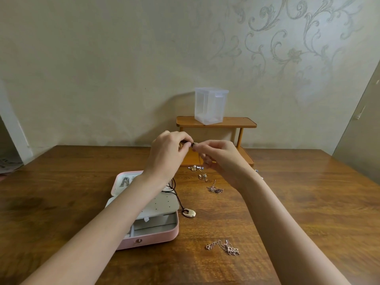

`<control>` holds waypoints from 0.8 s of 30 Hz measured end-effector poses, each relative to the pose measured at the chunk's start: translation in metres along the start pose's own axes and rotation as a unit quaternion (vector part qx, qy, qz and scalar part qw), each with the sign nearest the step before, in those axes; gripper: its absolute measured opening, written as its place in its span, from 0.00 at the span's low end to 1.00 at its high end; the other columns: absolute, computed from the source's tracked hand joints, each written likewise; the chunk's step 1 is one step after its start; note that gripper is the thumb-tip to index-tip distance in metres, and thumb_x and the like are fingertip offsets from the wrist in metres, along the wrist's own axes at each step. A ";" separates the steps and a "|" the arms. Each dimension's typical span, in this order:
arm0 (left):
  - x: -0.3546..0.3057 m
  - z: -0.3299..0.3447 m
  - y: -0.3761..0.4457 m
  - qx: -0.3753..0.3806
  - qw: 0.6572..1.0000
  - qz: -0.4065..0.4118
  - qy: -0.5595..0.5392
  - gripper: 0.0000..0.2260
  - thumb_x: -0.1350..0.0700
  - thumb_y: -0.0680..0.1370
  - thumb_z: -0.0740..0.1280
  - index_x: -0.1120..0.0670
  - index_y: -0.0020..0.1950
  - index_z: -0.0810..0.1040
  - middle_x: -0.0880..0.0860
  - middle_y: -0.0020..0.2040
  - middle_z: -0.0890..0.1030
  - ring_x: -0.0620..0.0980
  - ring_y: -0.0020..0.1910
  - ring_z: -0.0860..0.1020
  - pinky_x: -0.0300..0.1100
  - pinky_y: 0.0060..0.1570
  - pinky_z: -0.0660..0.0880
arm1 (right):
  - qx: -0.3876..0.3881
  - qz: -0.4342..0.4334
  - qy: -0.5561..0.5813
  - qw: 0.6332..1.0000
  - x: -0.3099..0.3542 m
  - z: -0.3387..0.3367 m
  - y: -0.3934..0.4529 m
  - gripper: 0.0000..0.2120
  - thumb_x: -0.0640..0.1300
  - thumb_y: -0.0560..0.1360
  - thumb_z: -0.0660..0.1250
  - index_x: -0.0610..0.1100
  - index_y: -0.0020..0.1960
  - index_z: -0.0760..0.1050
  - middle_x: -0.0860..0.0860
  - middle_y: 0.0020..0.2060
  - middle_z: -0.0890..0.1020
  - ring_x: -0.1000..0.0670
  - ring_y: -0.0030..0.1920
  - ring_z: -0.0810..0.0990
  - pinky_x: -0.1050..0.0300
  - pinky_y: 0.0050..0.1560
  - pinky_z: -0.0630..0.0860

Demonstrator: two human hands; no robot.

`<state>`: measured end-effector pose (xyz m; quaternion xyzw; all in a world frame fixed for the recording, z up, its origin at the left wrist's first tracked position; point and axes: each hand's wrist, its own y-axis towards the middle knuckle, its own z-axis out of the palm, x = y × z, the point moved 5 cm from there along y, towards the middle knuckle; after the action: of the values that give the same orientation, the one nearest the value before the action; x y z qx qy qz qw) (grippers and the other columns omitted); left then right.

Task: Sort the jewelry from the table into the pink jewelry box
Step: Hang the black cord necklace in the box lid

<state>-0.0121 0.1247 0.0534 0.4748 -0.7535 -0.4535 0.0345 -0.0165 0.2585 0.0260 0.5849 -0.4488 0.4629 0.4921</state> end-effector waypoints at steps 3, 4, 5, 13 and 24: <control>-0.003 -0.001 0.003 -0.001 1.000 0.020 0.000 0.04 0.59 0.75 0.68 0.55 0.46 0.83 0.46 0.37 0.75 0.45 0.40 0.69 0.35 0.37 0.60 | 0.003 0.014 0.011 1.000 -0.004 0.000 0.000 0.12 0.44 0.75 0.67 0.34 0.46 0.80 0.53 0.26 0.73 0.56 0.29 0.68 0.63 0.34 0.70; -0.003 -0.001 0.003 0.000 1.000 0.023 -0.003 0.04 0.59 0.75 0.68 0.55 0.45 0.83 0.46 0.37 0.76 0.45 0.41 0.69 0.35 0.38 0.60 | -0.006 0.012 -0.012 1.000 -0.004 0.000 0.000 0.10 0.44 0.75 0.68 0.36 0.45 0.81 0.52 0.27 0.74 0.56 0.29 0.69 0.62 0.34 0.71; -0.004 -0.001 0.003 0.000 1.000 0.027 -0.003 0.04 0.59 0.75 0.68 0.55 0.45 0.82 0.46 0.38 0.77 0.45 0.41 0.69 0.35 0.38 0.60 | -0.018 0.005 -0.043 0.999 -0.003 -0.001 0.000 0.09 0.43 0.74 0.68 0.37 0.45 0.81 0.52 0.28 0.75 0.56 0.29 0.70 0.62 0.34 0.71; -0.008 0.009 0.001 0.004 0.990 0.098 0.104 0.02 0.62 0.75 0.68 0.60 0.44 0.81 0.55 0.42 0.80 0.51 0.44 0.72 0.38 0.42 0.64 | -0.140 -0.167 -0.343 0.914 0.018 0.000 0.003 0.05 0.41 0.72 0.70 0.41 0.43 0.84 0.56 0.32 0.76 0.61 0.30 0.71 0.74 0.32 0.67; -0.006 0.006 0.002 0.019 0.999 0.028 0.014 0.03 0.59 0.77 0.66 0.56 0.47 0.78 0.50 0.40 0.80 0.50 0.43 0.77 0.41 0.42 0.72 | -0.021 0.039 0.043 0.998 -0.012 0.003 0.007 0.03 0.37 0.72 0.66 0.38 0.40 0.76 0.47 0.35 0.72 0.55 0.30 0.67 0.60 0.34 0.67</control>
<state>-0.0133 0.1332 0.0532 0.4602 -0.7744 -0.4313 0.0486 -0.0248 0.2559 0.0154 0.5365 -0.4592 0.4967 0.5045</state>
